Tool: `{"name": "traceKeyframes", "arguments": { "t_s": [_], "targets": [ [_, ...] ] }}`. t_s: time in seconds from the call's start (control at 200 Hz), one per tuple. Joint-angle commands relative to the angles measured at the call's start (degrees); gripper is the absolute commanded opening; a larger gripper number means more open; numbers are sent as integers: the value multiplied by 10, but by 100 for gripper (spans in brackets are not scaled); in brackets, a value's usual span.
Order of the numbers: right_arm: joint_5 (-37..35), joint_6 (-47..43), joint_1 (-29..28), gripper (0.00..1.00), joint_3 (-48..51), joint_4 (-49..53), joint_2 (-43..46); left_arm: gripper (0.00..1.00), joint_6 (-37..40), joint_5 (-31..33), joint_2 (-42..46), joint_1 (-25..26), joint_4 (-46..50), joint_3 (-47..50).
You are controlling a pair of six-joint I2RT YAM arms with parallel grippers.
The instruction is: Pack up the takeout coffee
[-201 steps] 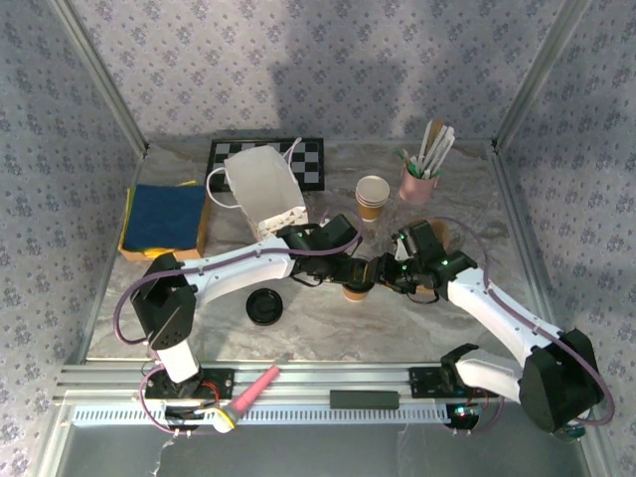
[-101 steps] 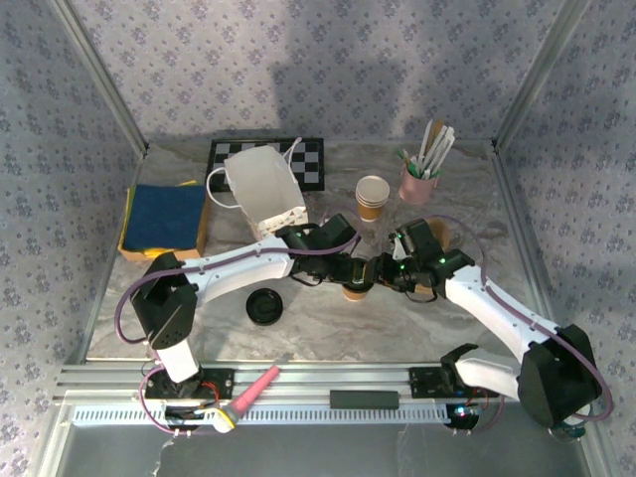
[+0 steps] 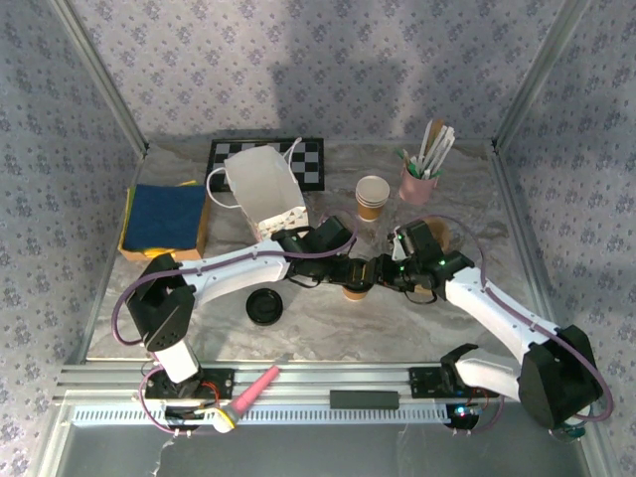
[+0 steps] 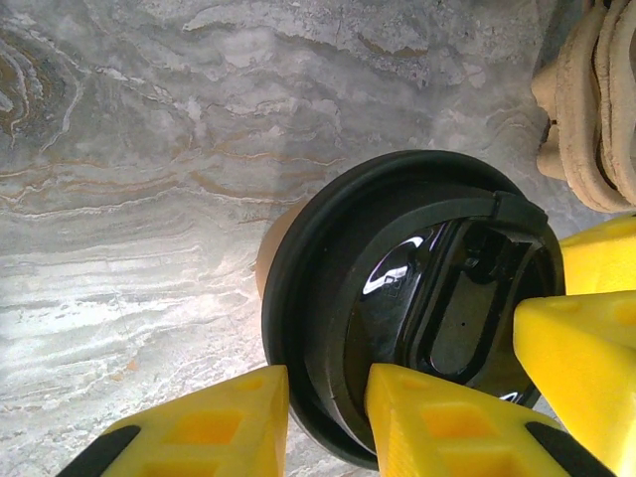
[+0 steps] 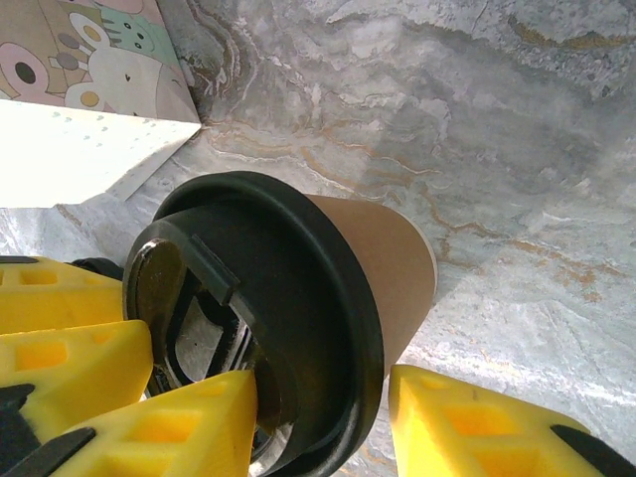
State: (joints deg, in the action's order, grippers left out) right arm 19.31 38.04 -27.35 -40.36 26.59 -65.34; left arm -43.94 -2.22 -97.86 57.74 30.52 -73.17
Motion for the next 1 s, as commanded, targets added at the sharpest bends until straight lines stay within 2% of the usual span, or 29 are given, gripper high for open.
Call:
{"name": "traceKeyframes", "arguments": {
  "t_s": [0.0, 0.185, 0.4, 0.62, 0.995],
  "targets": [
    [-32, -16, 0, 42, 10, 76, -14, 28, 12, 3, -47, 2, 92, 33],
    [-1, -15, -7, 51, -36, 90, -3, 27, 15, 4, -51, 2, 102, 12],
    [19, -15, -21, 55, -36, 87, -14, 27, 16, 5, -54, 2, 103, 3],
    [0, -15, -17, 51, -25, 95, -29, 26, 16, 5, -55, 2, 105, 3],
    [-26, -67, -6, 47, 35, 101, -51, 26, 16, 4, -61, 2, 102, 6]
  ]
}}
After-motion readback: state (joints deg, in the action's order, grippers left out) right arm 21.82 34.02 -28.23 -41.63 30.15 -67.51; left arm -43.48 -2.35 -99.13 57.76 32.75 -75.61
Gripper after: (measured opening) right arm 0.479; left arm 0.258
